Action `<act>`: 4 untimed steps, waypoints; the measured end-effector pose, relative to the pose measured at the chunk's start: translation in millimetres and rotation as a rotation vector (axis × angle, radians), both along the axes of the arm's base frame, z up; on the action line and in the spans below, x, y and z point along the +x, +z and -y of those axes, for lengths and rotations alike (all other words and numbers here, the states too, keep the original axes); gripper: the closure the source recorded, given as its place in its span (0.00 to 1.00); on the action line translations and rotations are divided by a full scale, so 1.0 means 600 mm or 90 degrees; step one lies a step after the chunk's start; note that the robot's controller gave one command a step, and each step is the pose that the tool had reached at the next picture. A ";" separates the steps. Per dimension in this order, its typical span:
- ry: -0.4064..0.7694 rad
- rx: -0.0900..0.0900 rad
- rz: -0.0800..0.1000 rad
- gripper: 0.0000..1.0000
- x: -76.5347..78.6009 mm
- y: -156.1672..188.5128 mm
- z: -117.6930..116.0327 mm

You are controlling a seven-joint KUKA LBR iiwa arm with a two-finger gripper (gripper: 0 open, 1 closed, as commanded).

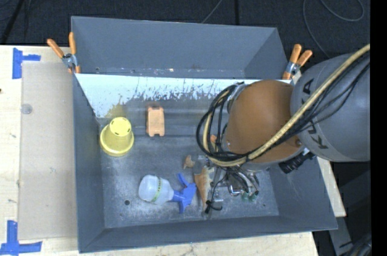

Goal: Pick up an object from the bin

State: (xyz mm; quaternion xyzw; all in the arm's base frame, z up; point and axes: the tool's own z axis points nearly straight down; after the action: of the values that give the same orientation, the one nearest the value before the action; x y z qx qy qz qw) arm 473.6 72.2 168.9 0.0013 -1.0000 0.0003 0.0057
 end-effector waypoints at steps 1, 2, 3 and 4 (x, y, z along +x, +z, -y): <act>-0.002 0.000 0.005 0.00 0.003 0.007 0.000; 0.063 0.001 0.005 0.00 0.013 -0.062 -0.011; 0.024 0.001 0.006 0.00 0.059 -0.128 -0.034; 0.040 0.001 0.002 1.00 0.044 -0.167 -0.087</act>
Offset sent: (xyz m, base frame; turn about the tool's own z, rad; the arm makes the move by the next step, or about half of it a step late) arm 0.0122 0.0151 -0.0914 -0.2284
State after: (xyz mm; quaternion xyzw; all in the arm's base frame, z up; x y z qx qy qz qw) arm 499.8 124.5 69.0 0.0325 -0.9995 0.0000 0.0039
